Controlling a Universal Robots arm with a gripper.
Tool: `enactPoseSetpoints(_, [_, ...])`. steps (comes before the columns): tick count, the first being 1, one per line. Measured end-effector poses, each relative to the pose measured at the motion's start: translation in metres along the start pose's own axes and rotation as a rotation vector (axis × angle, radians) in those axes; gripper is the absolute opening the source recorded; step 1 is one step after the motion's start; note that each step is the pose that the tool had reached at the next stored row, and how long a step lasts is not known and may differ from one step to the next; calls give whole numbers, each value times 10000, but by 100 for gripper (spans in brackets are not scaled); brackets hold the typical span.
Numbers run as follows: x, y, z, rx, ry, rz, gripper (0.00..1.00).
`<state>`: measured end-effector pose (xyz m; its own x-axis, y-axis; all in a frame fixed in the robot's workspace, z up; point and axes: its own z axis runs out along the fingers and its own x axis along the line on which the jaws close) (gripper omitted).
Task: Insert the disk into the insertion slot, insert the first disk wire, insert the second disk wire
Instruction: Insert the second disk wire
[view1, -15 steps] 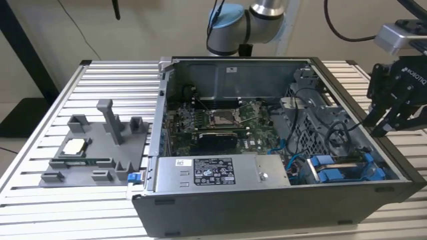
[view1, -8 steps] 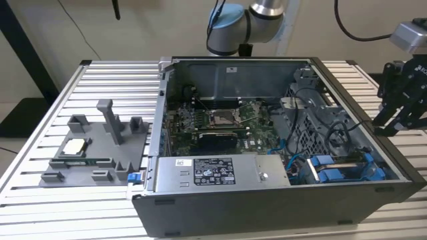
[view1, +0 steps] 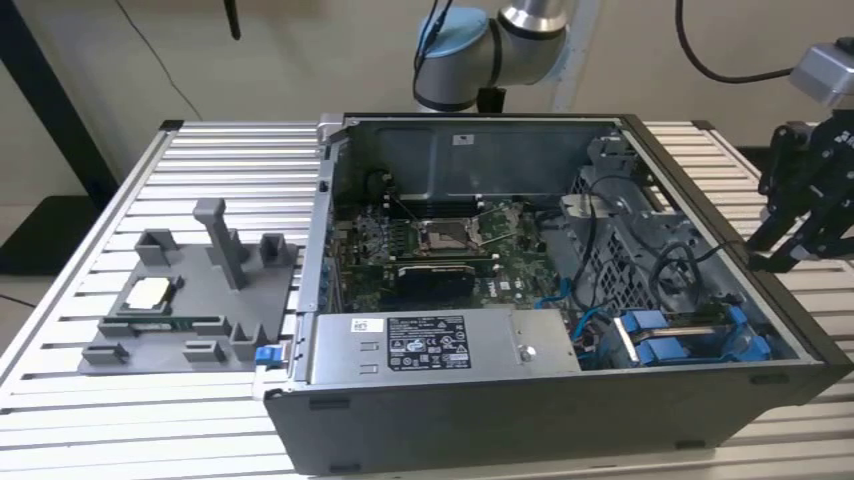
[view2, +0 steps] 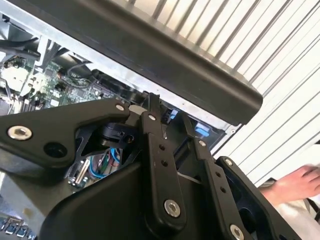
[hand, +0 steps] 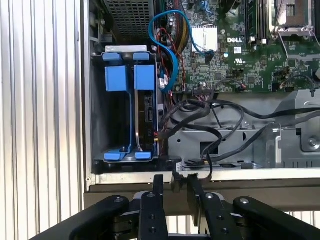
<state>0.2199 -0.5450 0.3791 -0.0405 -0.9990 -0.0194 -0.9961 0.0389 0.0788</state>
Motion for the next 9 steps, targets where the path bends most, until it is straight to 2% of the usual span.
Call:
enactPoseSetpoints(2, [0, -1, 6, -134, -5, 5, 33])
enactPoseSetpoints(6, [0, -2, 17, -487, -1, 17, 33])
enactPoseSetpoints(9, [0, -6, 25, -661, -36, 18, 33])
